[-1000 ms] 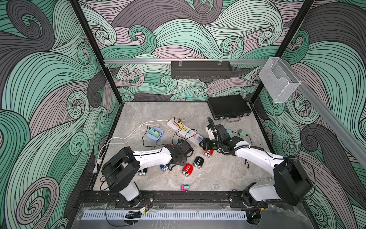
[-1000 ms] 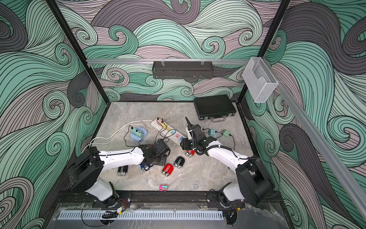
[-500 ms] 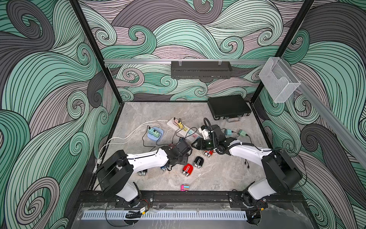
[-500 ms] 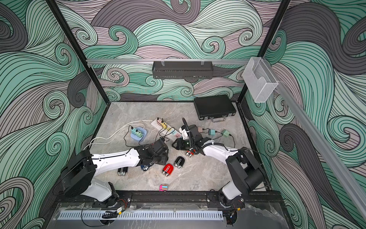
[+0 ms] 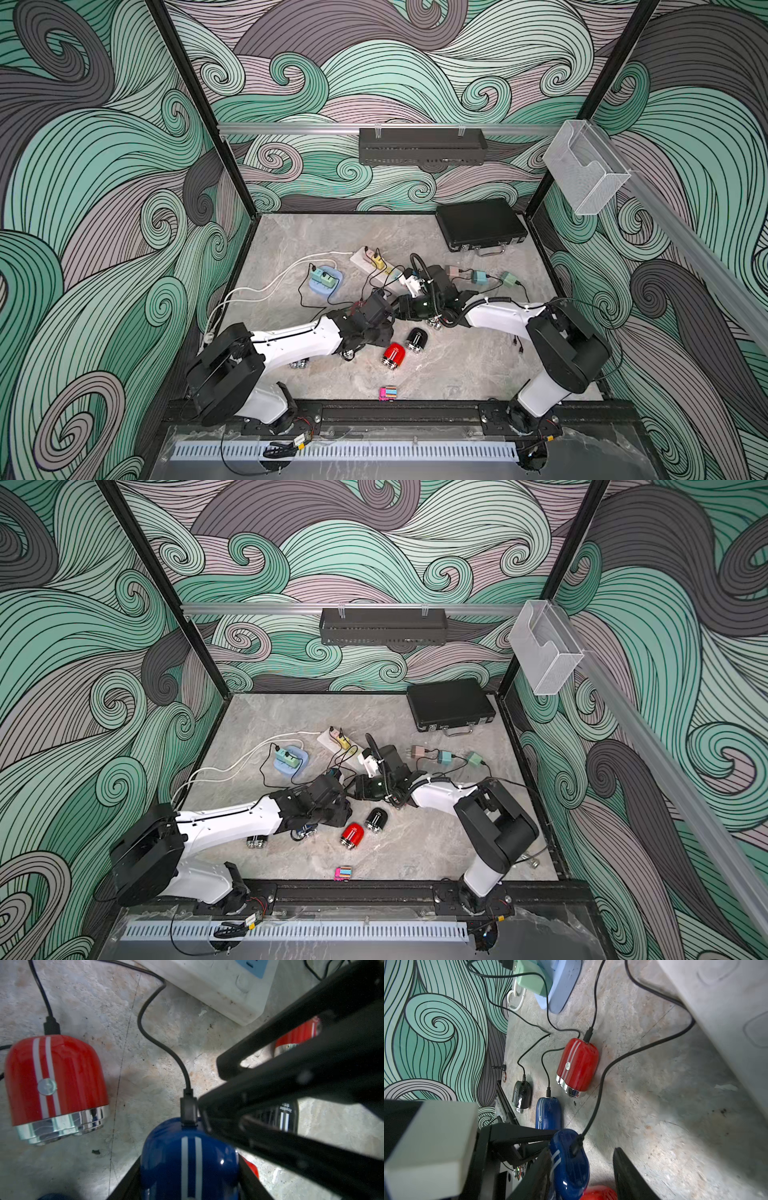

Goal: Unplug the electric shaver
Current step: Remove the charging cable from the electric shaver.

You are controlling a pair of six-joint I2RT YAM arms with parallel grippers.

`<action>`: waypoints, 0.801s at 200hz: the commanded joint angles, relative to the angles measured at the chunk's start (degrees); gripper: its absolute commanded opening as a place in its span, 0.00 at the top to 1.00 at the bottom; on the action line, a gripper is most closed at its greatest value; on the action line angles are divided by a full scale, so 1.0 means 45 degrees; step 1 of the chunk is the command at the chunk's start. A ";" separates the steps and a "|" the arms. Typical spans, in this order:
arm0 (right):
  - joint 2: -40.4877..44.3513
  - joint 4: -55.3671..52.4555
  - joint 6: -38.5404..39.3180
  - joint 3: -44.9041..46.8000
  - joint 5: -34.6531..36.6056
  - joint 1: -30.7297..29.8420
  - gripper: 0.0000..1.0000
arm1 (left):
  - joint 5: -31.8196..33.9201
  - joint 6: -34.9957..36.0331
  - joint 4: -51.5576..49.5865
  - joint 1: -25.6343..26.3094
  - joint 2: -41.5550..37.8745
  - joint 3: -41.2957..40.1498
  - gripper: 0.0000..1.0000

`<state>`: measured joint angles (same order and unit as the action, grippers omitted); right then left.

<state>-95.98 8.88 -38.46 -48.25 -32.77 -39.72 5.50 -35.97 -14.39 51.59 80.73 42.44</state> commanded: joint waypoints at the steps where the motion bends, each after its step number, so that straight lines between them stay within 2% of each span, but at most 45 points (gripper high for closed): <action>1: -0.0473 0.1063 -0.0686 -0.0323 -0.0391 -0.0142 0.53 | -0.0301 0.0120 0.0511 -0.0155 -0.0464 0.0028 0.55; 59: -0.1481 0.2159 -0.1431 -0.0721 -0.0641 -0.0529 0.56 | -0.0548 0.0029 0.0736 -0.0295 -0.0717 -0.0225 0.55; 101: -0.1620 0.2239 -0.1552 -0.0714 -0.0659 -0.0548 0.70 | -0.0446 0.0023 0.0660 -0.0351 -0.0913 -0.0270 0.55; 160: -0.1458 0.2185 -0.1493 -0.0523 -0.0553 -0.0548 0.82 | -0.0460 0.0002 0.0601 -0.0508 -0.1074 -0.0441 0.55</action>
<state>-102.89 18.76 -45.08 -50.76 -35.38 -42.11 3.25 -36.03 -12.78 50.00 77.73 40.56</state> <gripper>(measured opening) 0.196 0.567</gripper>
